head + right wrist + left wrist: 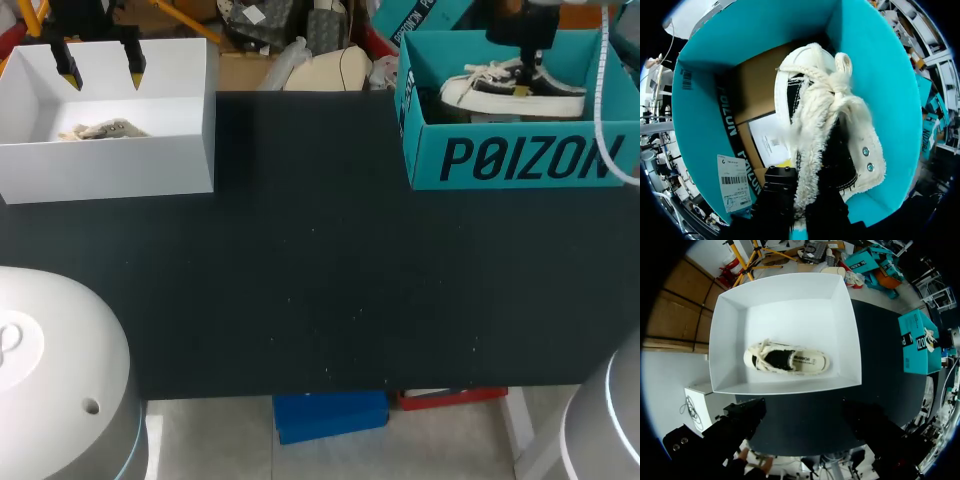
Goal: Take the shoe out of the shoebox, open the shoe tongue, remove and reinsert the insole, then place the shoe into the shoebox
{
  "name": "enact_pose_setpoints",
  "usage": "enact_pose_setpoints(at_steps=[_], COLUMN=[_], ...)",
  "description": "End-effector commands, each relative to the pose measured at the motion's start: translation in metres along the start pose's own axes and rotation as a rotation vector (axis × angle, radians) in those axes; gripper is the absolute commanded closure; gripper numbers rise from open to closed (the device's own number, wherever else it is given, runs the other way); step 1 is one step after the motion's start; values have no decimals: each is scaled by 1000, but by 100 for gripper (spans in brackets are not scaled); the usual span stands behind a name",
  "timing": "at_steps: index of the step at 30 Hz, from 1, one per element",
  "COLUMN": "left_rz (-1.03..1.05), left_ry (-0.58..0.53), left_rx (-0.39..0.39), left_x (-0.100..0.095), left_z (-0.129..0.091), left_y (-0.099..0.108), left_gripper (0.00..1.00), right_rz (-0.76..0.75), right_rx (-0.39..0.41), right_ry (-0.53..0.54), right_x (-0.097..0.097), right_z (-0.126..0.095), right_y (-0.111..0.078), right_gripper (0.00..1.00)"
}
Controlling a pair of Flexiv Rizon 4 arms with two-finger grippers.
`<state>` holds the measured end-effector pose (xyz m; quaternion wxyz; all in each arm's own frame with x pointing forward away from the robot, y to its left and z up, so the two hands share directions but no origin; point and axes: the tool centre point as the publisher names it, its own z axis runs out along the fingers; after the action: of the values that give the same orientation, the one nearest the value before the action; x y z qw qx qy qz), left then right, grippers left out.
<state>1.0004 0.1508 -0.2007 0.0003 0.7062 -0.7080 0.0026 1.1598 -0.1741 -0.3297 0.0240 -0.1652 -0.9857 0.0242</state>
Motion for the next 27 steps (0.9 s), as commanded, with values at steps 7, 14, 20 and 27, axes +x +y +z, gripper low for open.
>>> enact_pose_setpoints(at_steps=[7, 14, 20, 27], left_rz=[-1, -1, -1, -1], left_ry=[-1, -1, -1, -1], left_rx=[-1, -1, -1, -1], left_x=[0, 0, 0, 0], left_z=[0, 0, 0, 0], left_y=[0, 0, 0, 0], left_gripper=[0, 0, 0, 0], right_rz=[39, 79, 124, 137], right_rx=[73, 111, 119, 83], right_ry=[-253, -398, -483, -545], right_x=[48, 89, 147, 216], right_z=[-155, -238, -283, -302], right_y=[-21, -8, 24, 73], right_gripper=[100, 100, 100, 100])
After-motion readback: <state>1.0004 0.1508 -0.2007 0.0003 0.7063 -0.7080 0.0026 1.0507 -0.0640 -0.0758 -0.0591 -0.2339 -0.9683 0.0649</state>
